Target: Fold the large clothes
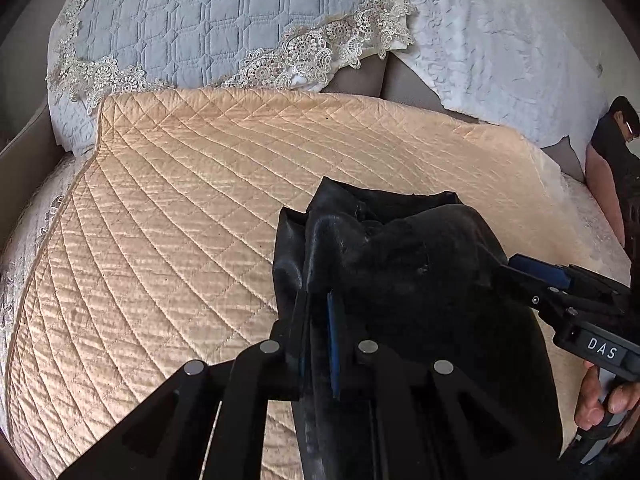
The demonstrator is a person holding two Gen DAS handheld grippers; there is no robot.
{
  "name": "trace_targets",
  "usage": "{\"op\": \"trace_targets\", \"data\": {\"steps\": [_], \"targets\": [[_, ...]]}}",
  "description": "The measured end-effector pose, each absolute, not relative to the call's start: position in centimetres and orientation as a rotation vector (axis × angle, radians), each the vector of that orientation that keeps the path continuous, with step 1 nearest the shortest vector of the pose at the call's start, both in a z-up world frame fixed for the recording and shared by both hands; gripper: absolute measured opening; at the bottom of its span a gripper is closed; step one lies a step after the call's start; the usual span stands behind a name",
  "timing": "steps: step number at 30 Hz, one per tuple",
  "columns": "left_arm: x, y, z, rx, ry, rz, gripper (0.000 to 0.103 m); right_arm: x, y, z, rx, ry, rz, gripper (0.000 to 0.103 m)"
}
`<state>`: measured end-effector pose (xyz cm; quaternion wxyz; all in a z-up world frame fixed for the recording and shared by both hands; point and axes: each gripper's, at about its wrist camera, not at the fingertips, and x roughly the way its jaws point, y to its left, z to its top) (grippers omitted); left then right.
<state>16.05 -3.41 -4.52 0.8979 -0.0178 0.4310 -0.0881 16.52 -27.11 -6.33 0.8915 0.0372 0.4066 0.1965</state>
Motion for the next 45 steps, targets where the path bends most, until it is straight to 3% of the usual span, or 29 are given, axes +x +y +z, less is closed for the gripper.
{"op": "trace_targets", "data": {"steps": [9, 16, 26, 45], "targets": [[10.1, -2.5, -3.6, -0.044, 0.894, -0.214, 0.012, 10.1, -27.0, -4.7, 0.044, 0.787, 0.438, 0.044], [6.0, -1.9, -6.4, -0.068, 0.935, -0.221, 0.021, 7.6, -26.8, -8.8, 0.018, 0.869, 0.436, 0.044], [6.1, -1.5, -6.8, -0.109, 0.941, -0.201, 0.025, 7.8, -26.6, -8.7, 0.030, 0.864, 0.416, 0.044], [8.5, -2.0, -4.8, -0.102, 0.938, -0.204, 0.028, 8.6, -29.3, -8.0, 0.108, 0.891, 0.370, 0.055]]}}
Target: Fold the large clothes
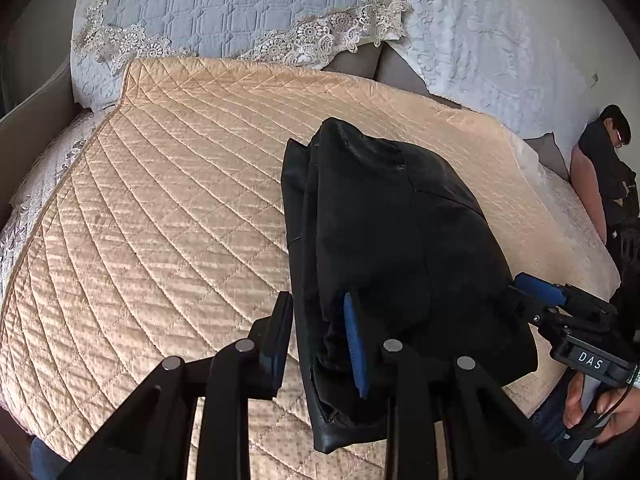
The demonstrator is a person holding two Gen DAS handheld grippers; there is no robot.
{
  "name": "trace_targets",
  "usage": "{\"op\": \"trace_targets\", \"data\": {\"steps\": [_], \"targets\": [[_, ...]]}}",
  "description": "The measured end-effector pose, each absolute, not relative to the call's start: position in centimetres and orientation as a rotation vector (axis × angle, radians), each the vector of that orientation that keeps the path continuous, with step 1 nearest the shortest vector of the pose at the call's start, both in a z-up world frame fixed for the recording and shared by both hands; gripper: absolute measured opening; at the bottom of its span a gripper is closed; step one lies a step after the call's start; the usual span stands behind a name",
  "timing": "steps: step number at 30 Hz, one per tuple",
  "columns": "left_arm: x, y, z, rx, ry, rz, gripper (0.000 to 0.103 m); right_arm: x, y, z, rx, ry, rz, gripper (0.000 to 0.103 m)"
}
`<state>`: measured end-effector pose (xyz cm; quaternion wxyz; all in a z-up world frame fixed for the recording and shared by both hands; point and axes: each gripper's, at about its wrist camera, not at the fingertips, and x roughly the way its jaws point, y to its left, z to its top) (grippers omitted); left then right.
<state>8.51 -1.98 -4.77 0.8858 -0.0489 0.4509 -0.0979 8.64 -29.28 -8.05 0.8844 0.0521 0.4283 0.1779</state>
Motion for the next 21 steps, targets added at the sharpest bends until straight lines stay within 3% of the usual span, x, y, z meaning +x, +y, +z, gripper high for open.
{"op": "trace_targets", "data": {"steps": [7, 11, 21], "targets": [[9.0, -2.0, -4.1, -0.096, 0.926, -0.209, 0.032, 9.2, -30.6, -8.0, 0.167, 0.890, 0.361, 0.062], [9.6, -2.0, -3.8, -0.098, 0.917, -0.206, 0.039, 9.8, -31.4, -7.9, 0.204, 0.884, 0.368, 0.063], [14.9, -2.3, -2.3, -0.128, 0.853, -0.241, 0.040, 13.5, -31.4, -5.7, 0.230, 0.821, 0.401, 0.064]]}}
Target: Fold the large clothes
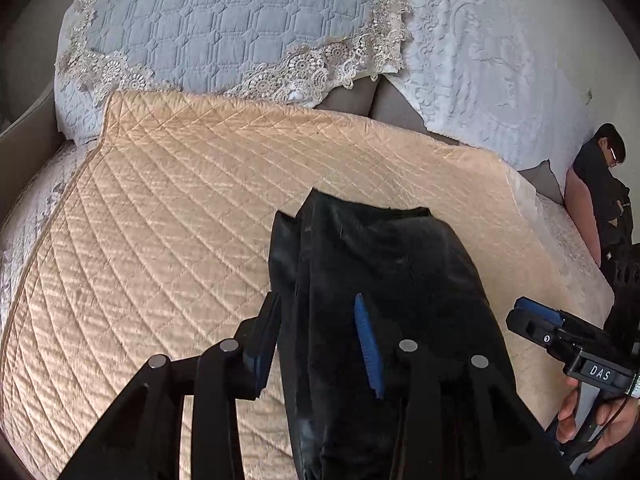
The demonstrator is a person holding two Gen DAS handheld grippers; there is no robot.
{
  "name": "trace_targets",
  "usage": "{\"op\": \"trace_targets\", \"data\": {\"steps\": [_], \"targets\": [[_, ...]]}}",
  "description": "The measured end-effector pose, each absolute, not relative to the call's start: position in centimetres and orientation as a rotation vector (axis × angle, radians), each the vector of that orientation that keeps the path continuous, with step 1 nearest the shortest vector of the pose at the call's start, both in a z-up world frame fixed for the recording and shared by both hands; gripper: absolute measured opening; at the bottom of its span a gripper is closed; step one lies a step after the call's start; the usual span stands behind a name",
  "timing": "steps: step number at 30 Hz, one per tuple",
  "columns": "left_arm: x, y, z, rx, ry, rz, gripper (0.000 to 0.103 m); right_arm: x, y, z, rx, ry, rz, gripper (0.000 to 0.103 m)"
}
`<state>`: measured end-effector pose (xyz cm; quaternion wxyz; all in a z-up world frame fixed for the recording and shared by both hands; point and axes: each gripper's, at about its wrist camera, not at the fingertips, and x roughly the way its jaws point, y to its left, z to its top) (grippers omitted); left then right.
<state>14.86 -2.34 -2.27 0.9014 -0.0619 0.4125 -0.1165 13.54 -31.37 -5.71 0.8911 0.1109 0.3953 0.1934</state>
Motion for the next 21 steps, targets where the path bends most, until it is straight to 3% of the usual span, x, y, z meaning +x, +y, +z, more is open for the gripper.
{"op": "trace_targets", "data": {"steps": [6, 9, 11, 18, 21], "targets": [[20.0, -3.0, -3.9, -0.073, 0.885, -0.193, 0.040, 16.3, -30.6, -6.0, 0.231, 0.829, 0.408, 0.064], [21.0, -2.8, -6.6, -0.074, 0.951, -0.195, 0.047, 17.8, -31.2, -8.2, 0.247, 0.903, 0.379, 0.064], [20.6, -2.6, -7.3, -0.064, 0.945, -0.198, 0.052, 17.9, -32.0, -9.3, 0.276, 0.926, 0.372, 0.067], [17.6, -0.9, -5.3, -0.162, 0.937, -0.246, 0.052, 17.0, -35.0, -10.1, 0.420, 0.928, 0.408, 0.070], [16.8, -0.6, -6.4, -0.197, 0.963, -0.261, 0.058, 17.6, -36.1, -12.0, 0.537, 0.977, 0.443, 0.075]]}}
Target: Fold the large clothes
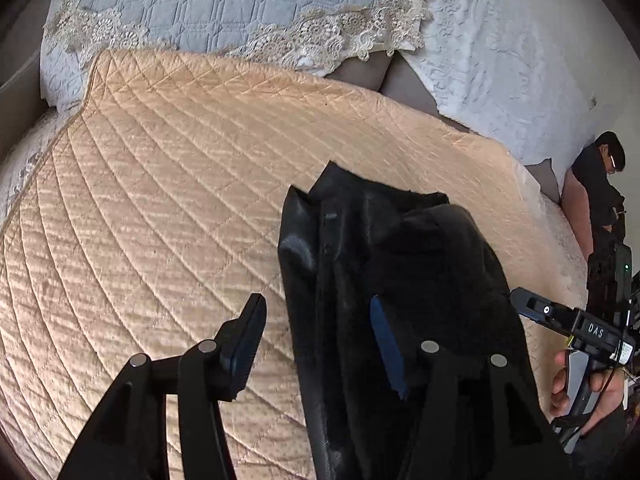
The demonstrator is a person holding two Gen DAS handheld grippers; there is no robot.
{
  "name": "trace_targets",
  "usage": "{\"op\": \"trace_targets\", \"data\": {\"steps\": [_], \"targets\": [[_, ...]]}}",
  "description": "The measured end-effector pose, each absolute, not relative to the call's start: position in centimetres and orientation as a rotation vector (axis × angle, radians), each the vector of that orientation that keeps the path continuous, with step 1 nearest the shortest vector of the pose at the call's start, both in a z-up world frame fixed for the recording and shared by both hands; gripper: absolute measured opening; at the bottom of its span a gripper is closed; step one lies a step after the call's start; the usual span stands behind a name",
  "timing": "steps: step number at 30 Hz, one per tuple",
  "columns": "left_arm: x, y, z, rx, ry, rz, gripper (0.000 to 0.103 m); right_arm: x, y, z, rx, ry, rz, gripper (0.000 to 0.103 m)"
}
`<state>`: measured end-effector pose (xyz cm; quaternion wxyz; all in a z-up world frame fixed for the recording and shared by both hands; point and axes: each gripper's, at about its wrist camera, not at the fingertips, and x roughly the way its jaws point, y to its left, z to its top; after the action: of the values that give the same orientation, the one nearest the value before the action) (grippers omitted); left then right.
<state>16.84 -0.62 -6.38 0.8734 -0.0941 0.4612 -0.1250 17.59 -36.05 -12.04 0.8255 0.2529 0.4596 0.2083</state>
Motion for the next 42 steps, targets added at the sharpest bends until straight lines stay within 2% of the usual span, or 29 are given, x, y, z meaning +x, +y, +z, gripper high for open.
{"op": "trace_targets", "data": {"steps": [6, 15, 23, 27, 29, 31, 32, 33, 34, 35, 36, 38, 42], "targets": [[15.3, 1.3, -8.0, -0.403, 1.011, -0.308, 0.061, 16.8, -35.7, -12.7, 0.636, 0.999, 0.623, 0.078], [18.3, 0.6, -9.0, -0.485, 1.043, -0.419, 0.062, 18.5, -34.9, -13.4, 0.611, 0.980, 0.549, 0.078], [14.9, 0.5, -9.1, -0.494, 1.053, -0.509, 0.063, 16.7, -34.4, -13.4, 0.561, 1.020, 0.637, 0.078], [15.7, -0.2, -9.3, -0.466, 1.057, -0.500, 0.066, 17.7, -34.2, -13.7, 0.585, 1.034, 0.612, 0.077], [16.3, -0.8, -9.2, -0.438, 1.058, -0.497, 0.066, 17.9, -34.0, -13.9, 0.590, 1.034, 0.594, 0.072], [16.5, -1.4, -9.0, -0.394, 1.058, -0.483, 0.062, 17.8, -34.2, -14.0, 0.610, 1.034, 0.587, 0.058], [16.5, -1.6, -8.8, -0.374, 1.058, -0.475, 0.058, 17.6, -34.4, -13.8, 0.618, 1.030, 0.583, 0.053], [16.6, -1.9, -8.6, -0.358, 1.058, -0.466, 0.054, 17.4, -34.5, -13.4, 0.615, 1.023, 0.581, 0.043], [16.4, -2.0, -8.2, -0.342, 1.053, -0.455, 0.046, 16.9, -34.6, -12.6, 0.607, 1.004, 0.581, 0.035], [16.2, -2.1, -7.6, -0.330, 1.044, -0.449, 0.037, 16.5, -34.7, -11.9, 0.605, 0.990, 0.584, 0.032], [15.9, -2.2, -7.0, -0.318, 1.033, -0.449, 0.033, 16.1, -34.7, -11.1, 0.602, 0.980, 0.588, 0.028], [15.0, -2.4, -5.7, -0.282, 1.010, -0.447, 0.025, 15.0, -34.3, -9.5, 0.565, 0.956, 0.595, 0.025], [12.4, -2.7, -3.5, -0.249, 0.969, -0.452, 0.021, 12.3, -34.0, -7.3, 0.534, 0.915, 0.612, 0.024]]}}
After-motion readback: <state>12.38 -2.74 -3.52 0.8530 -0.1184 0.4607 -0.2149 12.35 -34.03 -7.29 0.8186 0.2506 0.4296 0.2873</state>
